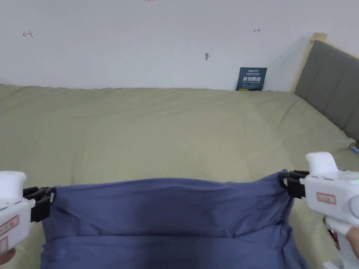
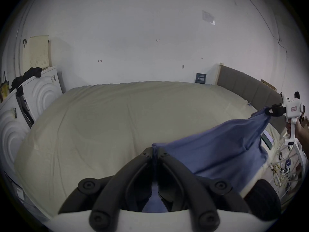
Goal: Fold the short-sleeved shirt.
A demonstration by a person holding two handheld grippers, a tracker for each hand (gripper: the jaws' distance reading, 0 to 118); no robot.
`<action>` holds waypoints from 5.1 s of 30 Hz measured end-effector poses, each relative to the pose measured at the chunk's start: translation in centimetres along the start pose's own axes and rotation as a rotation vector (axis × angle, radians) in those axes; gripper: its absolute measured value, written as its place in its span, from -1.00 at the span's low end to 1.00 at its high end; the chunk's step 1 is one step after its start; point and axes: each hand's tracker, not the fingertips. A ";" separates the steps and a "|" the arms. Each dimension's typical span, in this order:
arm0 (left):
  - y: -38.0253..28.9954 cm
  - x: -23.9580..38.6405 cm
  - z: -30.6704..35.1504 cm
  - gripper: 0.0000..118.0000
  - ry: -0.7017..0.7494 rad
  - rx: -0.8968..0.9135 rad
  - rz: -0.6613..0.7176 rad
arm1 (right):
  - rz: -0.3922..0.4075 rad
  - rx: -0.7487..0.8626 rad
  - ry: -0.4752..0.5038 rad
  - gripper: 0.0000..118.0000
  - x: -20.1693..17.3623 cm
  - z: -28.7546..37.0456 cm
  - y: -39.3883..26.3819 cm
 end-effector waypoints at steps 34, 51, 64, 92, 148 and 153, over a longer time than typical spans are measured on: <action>-11.0 6.5 6.3 -1.00 0.090 0.013 -0.042 | -0.056 0.022 -0.067 -0.86 -11.8 5.6 -11.0; -17.4 -10.2 -0.9 0.92 -0.458 -0.168 0.843 | -0.093 0.006 -0.005 -0.96 -13.1 5.7 -12.0; -21.0 -8.4 -9.5 -0.82 -0.458 -0.334 1.064 | -0.070 -0.049 -0.002 -0.96 -14.6 4.1 -11.4; -11.2 12.4 -4.4 -0.83 -0.020 -0.106 -0.416 | -0.137 0.013 0.095 -0.96 -16.1 4.8 -11.3; -19.4 -7.8 -9.5 0.95 -0.697 -0.344 1.013 | -0.162 -0.050 0.130 -0.95 -17.1 4.2 -12.6; -18.0 -4.6 -11.3 0.53 -0.692 -0.284 0.953 | -0.154 -0.048 0.114 -0.95 -17.1 4.5 -12.2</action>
